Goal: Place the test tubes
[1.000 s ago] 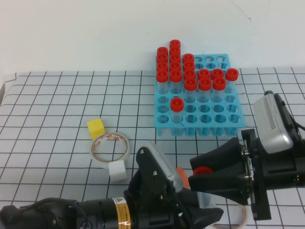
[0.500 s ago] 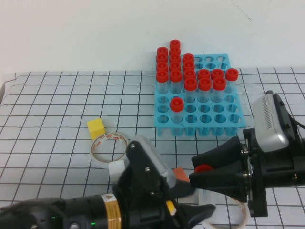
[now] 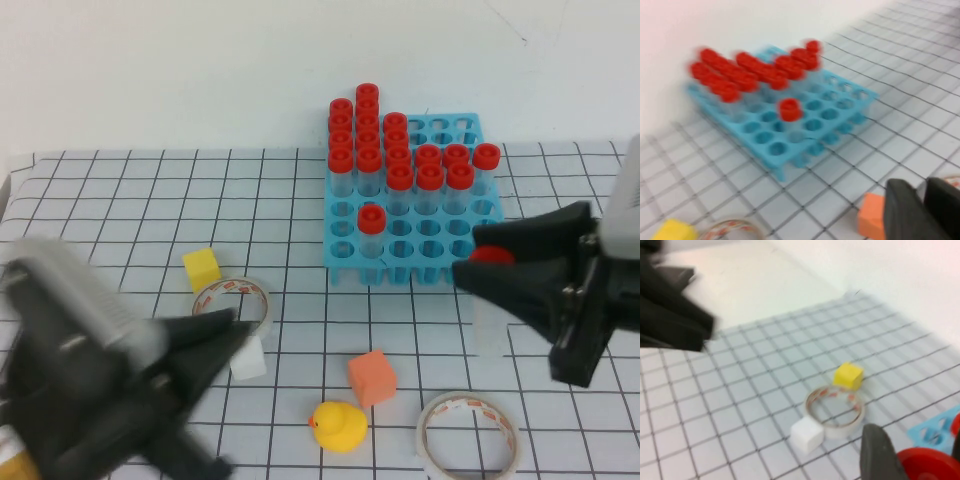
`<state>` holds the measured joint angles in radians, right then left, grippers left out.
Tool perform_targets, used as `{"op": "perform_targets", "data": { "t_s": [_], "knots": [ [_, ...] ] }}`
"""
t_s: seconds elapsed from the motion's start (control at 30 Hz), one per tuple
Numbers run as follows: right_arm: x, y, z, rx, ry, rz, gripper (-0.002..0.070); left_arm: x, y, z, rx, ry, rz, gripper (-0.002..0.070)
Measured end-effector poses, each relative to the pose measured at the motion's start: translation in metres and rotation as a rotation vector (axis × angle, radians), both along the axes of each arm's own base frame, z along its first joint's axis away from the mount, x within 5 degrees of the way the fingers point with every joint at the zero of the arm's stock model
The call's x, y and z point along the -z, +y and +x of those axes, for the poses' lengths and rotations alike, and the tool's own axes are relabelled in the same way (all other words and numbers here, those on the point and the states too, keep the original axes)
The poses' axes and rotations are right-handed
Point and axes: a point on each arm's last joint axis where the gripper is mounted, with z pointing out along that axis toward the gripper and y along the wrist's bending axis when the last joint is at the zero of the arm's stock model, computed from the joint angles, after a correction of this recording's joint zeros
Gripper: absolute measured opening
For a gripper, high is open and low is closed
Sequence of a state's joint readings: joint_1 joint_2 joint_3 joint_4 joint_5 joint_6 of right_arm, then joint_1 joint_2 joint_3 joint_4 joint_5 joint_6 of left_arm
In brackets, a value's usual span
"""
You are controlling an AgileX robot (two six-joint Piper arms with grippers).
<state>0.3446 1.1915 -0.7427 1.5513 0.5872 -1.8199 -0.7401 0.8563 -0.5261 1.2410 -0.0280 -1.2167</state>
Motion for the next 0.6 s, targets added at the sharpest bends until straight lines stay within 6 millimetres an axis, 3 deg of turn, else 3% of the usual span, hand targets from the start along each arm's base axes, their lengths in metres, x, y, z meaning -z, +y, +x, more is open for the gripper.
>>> {"op": "perform_targets", "data": {
  "t_s": [0.1, 0.2, 0.33, 0.6],
  "knots": [
    [-0.011, -0.004, -0.007, 0.023, -0.034, 0.021, 0.0284, 0.001, 0.023, -0.018, -0.046, -0.046, -0.033, 0.0027],
    [-0.020, -0.007, -0.014, 0.029, -0.063, 0.037, 0.0284, 0.008, 0.045, -0.039, -0.078, -0.086, -0.089, 0.0008],
    [-0.028, -0.010, -0.018, 0.066, -0.083, 0.068, 0.0284, 0.033, 0.075, -0.062, -0.158, -0.117, -0.165, 0.0000],
    [-0.030, -0.021, -0.005, 0.245, -0.113, 0.067, 0.0284, 0.048, 0.100, -0.083, -0.205, -0.216, -0.277, 0.0000]
  ]
}}
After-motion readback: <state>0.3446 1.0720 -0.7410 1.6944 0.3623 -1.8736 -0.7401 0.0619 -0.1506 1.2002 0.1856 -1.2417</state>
